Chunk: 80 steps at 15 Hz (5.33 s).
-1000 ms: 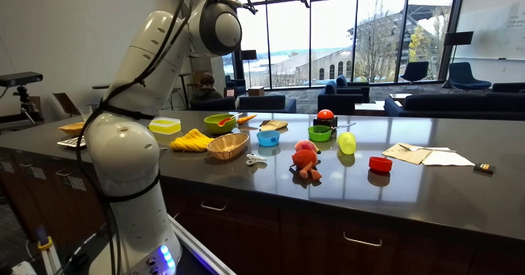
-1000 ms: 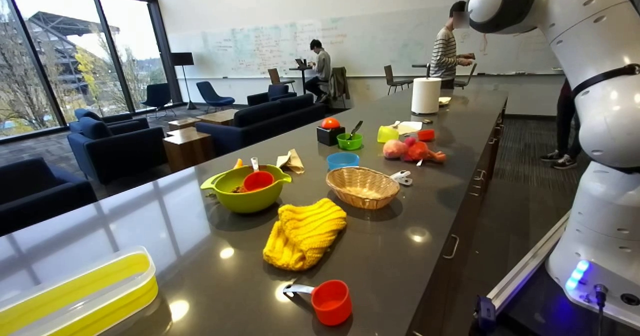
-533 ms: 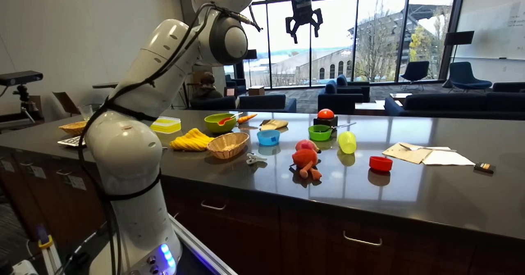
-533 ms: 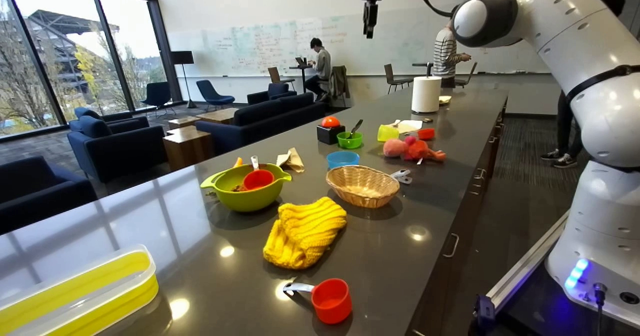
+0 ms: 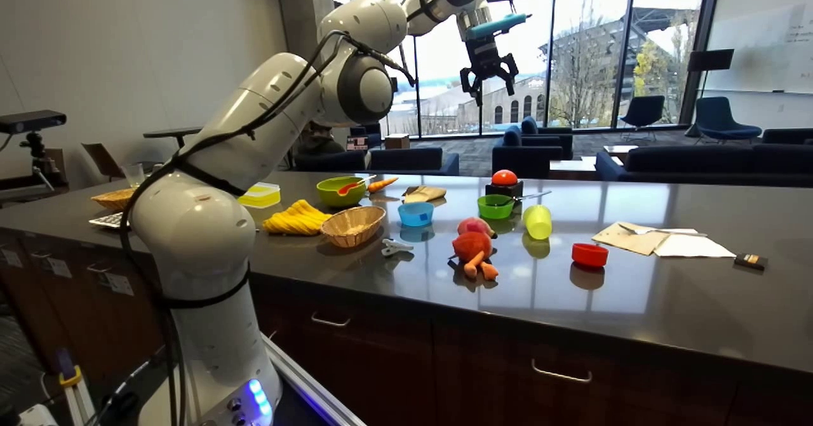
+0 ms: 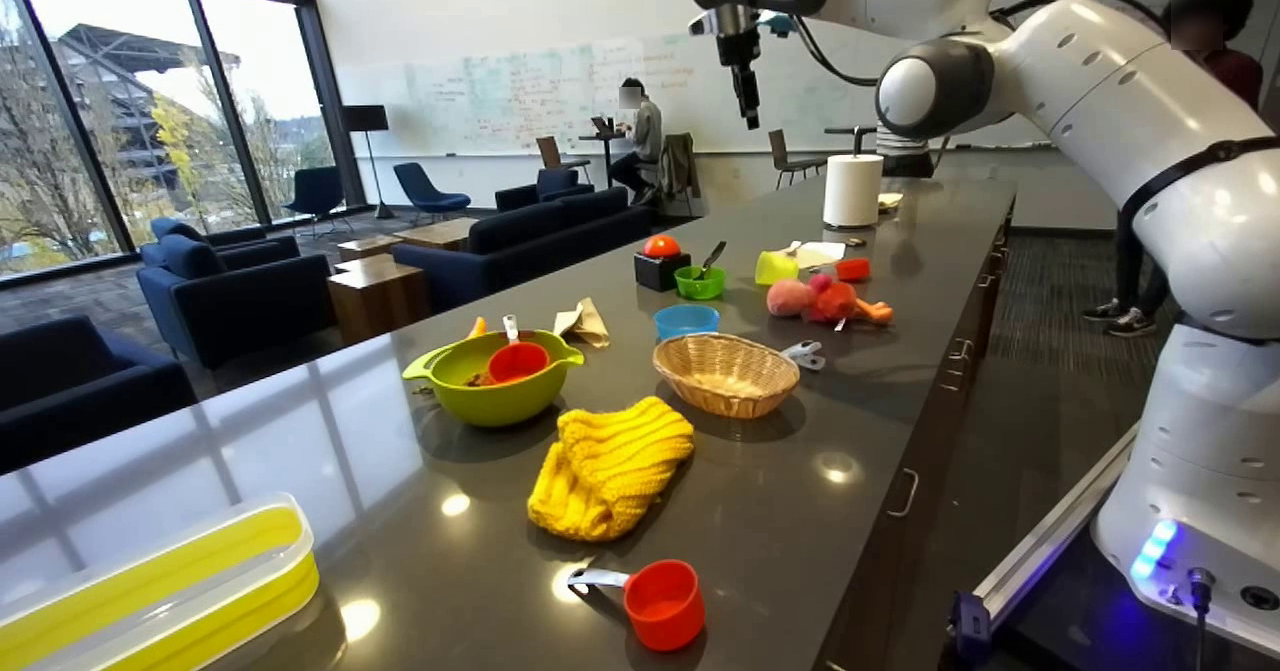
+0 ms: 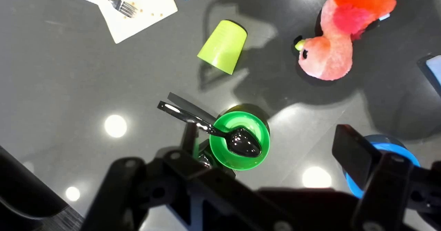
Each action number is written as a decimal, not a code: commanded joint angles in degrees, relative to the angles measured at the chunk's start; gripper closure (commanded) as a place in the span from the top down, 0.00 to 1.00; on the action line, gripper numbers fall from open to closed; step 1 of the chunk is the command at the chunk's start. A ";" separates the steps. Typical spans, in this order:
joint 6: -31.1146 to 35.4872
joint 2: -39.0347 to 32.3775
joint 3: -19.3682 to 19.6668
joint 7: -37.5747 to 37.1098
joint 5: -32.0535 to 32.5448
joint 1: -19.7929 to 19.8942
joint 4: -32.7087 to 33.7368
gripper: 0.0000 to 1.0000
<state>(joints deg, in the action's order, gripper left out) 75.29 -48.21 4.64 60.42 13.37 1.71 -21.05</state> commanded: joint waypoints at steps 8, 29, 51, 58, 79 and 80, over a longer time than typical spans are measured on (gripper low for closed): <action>-3.60 1.88 -0.88 7.89 -0.16 -4.86 -3.79 1.00; -25.93 -1.99 0.94 78.00 7.44 1.98 -0.17 1.00; -33.35 6.74 -29.03 88.60 -3.41 3.29 -5.27 1.00; -33.76 8.61 -61.14 89.64 2.19 9.88 -8.68 1.00; -41.32 -7.97 -111.69 88.58 3.63 13.44 -9.39 1.00; -41.48 -9.69 -115.88 88.58 5.04 13.57 -10.07 1.00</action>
<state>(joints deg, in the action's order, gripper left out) 34.78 -52.86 -100.00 149.01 15.13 13.90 -29.22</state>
